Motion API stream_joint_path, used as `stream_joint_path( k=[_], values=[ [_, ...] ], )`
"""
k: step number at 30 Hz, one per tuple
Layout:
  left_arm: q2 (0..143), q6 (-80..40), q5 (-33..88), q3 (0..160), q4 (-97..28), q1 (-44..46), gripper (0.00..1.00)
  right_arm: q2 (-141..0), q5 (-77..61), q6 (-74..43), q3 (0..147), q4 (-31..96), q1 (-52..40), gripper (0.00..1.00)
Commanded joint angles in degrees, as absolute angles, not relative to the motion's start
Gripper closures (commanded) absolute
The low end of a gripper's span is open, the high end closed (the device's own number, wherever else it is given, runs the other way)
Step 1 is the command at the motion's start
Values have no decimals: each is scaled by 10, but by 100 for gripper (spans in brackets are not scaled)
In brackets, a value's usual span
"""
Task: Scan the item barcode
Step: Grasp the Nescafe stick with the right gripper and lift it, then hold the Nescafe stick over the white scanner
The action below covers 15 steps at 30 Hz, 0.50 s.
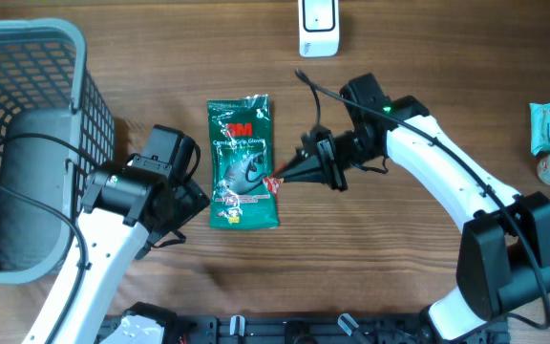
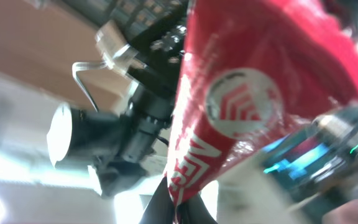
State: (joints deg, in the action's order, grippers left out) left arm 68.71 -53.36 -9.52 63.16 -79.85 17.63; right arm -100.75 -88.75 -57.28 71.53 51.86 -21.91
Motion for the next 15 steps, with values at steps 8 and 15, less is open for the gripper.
stream_joint_path(
  k=[8, 15],
  values=[
    [687, -543, -97, 631, -799, 179, 0, -1002, -930, -377, 721, 274, -218, 95],
    [687, -543, -97, 631, -799, 179, 0, -999, -930, -406, 721, 29, -219, 95]
  ],
)
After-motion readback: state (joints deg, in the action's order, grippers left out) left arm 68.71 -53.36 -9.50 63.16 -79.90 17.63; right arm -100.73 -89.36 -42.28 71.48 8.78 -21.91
